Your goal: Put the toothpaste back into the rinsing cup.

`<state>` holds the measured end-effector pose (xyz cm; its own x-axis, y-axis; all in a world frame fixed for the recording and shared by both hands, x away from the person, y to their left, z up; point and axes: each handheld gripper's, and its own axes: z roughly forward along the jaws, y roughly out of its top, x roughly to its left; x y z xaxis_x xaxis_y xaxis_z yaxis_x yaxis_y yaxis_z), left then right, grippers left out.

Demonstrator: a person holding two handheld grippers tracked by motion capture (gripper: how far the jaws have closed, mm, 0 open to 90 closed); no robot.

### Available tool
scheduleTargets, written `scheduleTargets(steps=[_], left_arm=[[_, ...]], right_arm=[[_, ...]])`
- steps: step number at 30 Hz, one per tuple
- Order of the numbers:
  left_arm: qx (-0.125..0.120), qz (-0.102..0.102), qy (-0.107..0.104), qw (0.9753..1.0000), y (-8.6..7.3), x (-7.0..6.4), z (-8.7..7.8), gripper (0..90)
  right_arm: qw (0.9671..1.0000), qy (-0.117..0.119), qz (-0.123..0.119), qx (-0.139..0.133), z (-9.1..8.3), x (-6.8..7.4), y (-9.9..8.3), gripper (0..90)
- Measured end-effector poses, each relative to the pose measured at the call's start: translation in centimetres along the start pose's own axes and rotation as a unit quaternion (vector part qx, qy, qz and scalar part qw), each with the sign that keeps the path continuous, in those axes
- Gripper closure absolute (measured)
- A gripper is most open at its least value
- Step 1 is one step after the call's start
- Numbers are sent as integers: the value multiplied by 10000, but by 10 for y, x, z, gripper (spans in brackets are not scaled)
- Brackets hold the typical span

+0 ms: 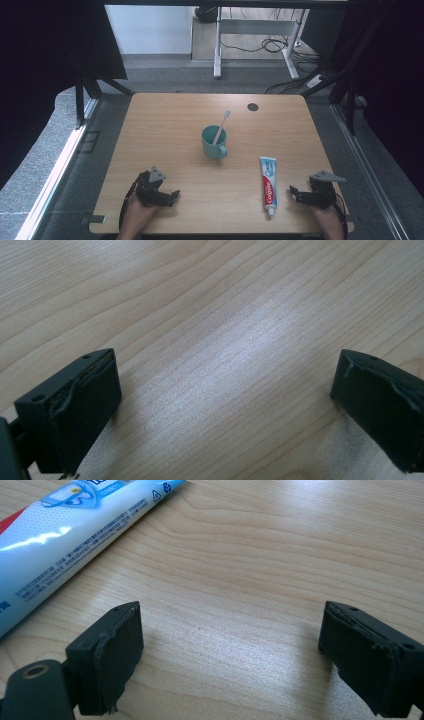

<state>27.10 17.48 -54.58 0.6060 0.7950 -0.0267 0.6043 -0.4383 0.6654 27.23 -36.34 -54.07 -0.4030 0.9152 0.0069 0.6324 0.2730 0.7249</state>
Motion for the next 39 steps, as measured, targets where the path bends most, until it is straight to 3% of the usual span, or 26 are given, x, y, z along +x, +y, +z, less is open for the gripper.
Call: scheduleTargets(steps=[17, 39], left_arm=[[1, 1, 2, 10000, 0, 0, 0, 0], [-6, -34, 43, 10000, 0, -1, 0, 1]], right_arm=[[9996, 121, -198, 166, -8, -1, -2, 47], [9971, 287, -426, 553, -17, 6, 17, 12]])
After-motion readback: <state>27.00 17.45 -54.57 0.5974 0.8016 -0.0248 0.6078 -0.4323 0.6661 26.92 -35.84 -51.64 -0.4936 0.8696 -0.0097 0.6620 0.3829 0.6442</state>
